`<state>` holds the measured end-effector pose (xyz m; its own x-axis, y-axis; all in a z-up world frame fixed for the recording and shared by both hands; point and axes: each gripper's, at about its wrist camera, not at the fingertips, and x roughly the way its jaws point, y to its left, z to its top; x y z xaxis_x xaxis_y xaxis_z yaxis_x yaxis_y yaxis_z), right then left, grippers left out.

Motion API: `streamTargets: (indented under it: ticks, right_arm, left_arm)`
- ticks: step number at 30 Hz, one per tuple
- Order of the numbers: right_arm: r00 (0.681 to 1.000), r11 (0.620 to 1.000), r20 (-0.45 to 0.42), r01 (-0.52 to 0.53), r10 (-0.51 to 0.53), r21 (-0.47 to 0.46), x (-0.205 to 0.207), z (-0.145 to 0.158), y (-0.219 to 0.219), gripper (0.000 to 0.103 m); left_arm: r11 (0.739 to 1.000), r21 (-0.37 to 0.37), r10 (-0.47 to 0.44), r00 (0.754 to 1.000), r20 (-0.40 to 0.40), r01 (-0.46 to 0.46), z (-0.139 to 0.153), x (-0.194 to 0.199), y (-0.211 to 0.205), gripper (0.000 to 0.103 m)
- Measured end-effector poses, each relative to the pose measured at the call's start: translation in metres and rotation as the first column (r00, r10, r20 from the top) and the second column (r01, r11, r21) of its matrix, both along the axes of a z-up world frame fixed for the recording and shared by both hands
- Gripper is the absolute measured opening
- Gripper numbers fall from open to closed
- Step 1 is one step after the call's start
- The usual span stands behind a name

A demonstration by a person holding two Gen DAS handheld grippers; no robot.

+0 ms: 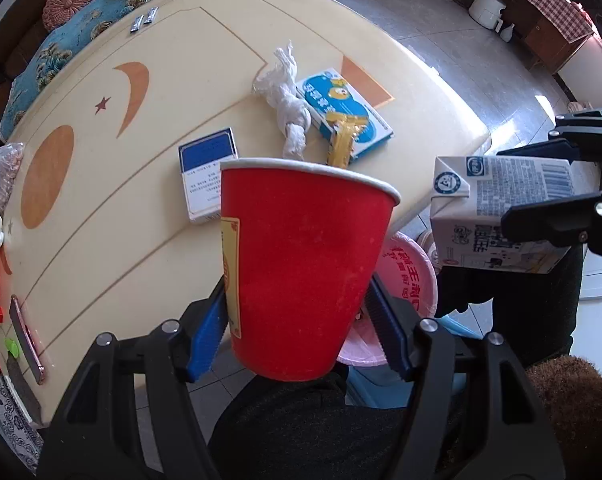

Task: Collect trash
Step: 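Lift the red cup and milk carton and carry both over the pink bin, then open left tool to drop the red cup while right tool drops the milk carton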

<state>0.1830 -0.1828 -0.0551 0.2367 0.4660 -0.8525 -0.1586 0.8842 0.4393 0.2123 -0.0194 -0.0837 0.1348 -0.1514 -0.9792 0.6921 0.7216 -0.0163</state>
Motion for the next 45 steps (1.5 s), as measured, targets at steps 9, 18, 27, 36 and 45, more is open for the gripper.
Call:
streamTargets:
  ticks: [9,18,27,36,45]
  right_arm:
    - [1.0,1.0,-0.026,0.004,-0.004,0.001,-0.047,-0.034,0.0,0.045]
    - [0.998,1.0,-0.067,0.008,-0.009,-0.006,-0.071,-0.086,0.001,0.045]
    - [0.996,0.998,-0.085,0.033,-0.037,-0.044,-0.076,-0.142,0.001,0.045]
    - [0.993,0.991,-0.086,0.065,-0.076,-0.121,-0.077,-0.206,0.006,0.045]
    - [0.989,0.985,-0.119,0.072,-0.091,-0.154,-0.07,-0.252,0.005,0.045]
  left_arm:
    - [0.997,-0.053,0.048,0.996,-0.072,-0.051,-0.042,-0.053,0.009,0.065]
    - [0.99,-0.043,0.132,0.991,-0.035,-0.134,-0.089,-0.094,0.003,0.065]
    - [0.981,-0.039,0.181,0.975,-0.131,-0.188,-0.162,-0.104,-0.007,0.065]
    - [0.968,0.043,0.25,0.941,-0.229,-0.247,-0.238,-0.101,-0.012,0.065]
    - [0.963,0.103,0.267,0.921,-0.285,-0.247,-0.274,-0.087,-0.02,0.065]
